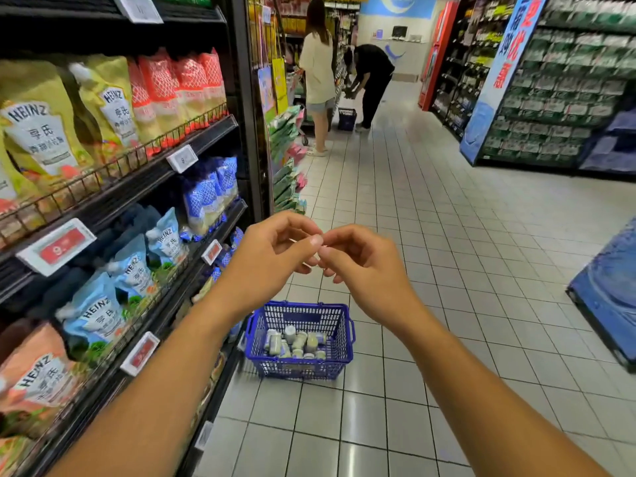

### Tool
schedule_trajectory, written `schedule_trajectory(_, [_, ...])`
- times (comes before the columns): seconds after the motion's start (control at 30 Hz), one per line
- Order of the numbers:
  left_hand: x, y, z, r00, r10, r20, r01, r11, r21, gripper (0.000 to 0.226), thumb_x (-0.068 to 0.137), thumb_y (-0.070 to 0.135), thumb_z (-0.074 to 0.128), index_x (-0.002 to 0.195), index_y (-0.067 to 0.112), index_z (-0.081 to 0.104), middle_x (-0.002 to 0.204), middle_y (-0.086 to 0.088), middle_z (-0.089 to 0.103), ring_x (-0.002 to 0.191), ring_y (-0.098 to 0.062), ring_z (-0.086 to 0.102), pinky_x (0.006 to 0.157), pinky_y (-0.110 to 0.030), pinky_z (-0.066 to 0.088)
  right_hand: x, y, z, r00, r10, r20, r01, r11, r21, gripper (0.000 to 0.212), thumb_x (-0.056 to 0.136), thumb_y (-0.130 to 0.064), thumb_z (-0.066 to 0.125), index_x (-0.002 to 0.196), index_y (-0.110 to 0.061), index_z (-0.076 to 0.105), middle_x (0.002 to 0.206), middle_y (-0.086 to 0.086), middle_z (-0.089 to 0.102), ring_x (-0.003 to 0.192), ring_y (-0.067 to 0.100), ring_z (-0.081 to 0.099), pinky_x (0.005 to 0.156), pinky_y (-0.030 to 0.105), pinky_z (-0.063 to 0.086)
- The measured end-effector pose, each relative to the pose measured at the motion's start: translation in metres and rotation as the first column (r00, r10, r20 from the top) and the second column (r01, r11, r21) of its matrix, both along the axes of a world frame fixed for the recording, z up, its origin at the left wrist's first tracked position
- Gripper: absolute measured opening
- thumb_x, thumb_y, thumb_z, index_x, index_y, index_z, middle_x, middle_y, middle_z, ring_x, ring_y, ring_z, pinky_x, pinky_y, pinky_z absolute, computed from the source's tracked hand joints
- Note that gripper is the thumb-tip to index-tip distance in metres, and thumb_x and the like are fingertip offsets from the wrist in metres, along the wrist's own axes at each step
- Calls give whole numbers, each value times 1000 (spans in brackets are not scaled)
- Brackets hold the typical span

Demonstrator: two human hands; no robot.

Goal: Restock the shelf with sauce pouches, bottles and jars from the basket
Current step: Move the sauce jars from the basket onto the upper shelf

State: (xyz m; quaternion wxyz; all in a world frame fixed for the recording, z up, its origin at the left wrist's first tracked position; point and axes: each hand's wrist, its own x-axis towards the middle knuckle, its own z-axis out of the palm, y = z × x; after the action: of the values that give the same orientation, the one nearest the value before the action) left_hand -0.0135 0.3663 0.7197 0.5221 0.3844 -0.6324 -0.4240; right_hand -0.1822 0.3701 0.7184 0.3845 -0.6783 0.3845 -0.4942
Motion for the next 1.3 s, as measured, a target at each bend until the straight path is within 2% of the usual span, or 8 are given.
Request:
schedule_trajectory(0.27, [5,-94,-52,1000,-27,-3,28,992,125,8,94,10,65,100,15,66,79,0,72,73,-13,69,71,-29,60,5,-86,-45,999,-49,9,47,990,136,14,93,-8,67,90,-21,69,74,-6,71,66,4,65,60,13,49])
schedule_trajectory(0.5, [16,-195,-90,998,-42,-50,53,969,241,12,93,10,65,96,21,66,81,1,72,74,-13,69,72,-30,60,16,-177,-79,993,-113,-14,113,958,265,5,93,-6,65,95,-6,69,79,5,70,66,5,64,61,14,50])
schedule_trajectory(0.8, [17,-290,-126,997,-70,-20,72,939,336,11,94,10,64,96,21,66,84,-2,73,74,-14,70,74,-34,61,21,-267,-117,986,-166,7,153,928,339,3,93,-10,66,90,-11,67,76,5,67,64,5,62,60,14,49])
schedule_trajectory(0.93, [12,-330,-148,998,-67,10,58,921,385,11,94,11,64,97,21,66,91,-10,73,74,-14,70,74,-33,61,16,-309,-144,984,-176,3,160,901,403,3,92,-9,67,90,-8,67,75,1,67,64,6,62,60,16,49])
schedule_trajectory(1.1, [2,-382,-182,998,-49,32,29,888,459,11,95,9,63,98,19,65,95,-16,72,74,-14,68,74,-32,61,5,-366,-182,988,-153,-22,145,873,466,7,93,-6,65,89,-10,67,74,5,66,67,10,60,61,19,50])
schedule_trajectory(1.17, [-5,-405,-197,998,-44,35,21,867,497,10,95,9,63,99,18,65,94,-17,71,74,-15,68,73,-32,60,-1,-389,-198,989,-145,-29,140,857,495,11,93,-6,64,87,-14,66,75,14,65,69,13,60,63,23,51])
schedule_trajectory(1.23, [-12,-429,-215,999,-36,35,11,845,535,10,95,8,62,99,17,65,90,-13,71,73,-14,67,70,-29,60,-8,-412,-215,992,-124,-30,121,839,531,14,94,-5,64,87,-17,66,77,22,60,68,10,61,61,19,52])
schedule_trajectory(1.3, [-19,-452,-236,999,-26,33,2,816,578,11,96,8,61,99,17,64,87,-7,71,72,-13,67,68,-25,57,-15,-434,-235,993,-107,-40,111,820,562,16,93,-2,63,86,-16,66,75,19,59,65,9,59,60,16,50])
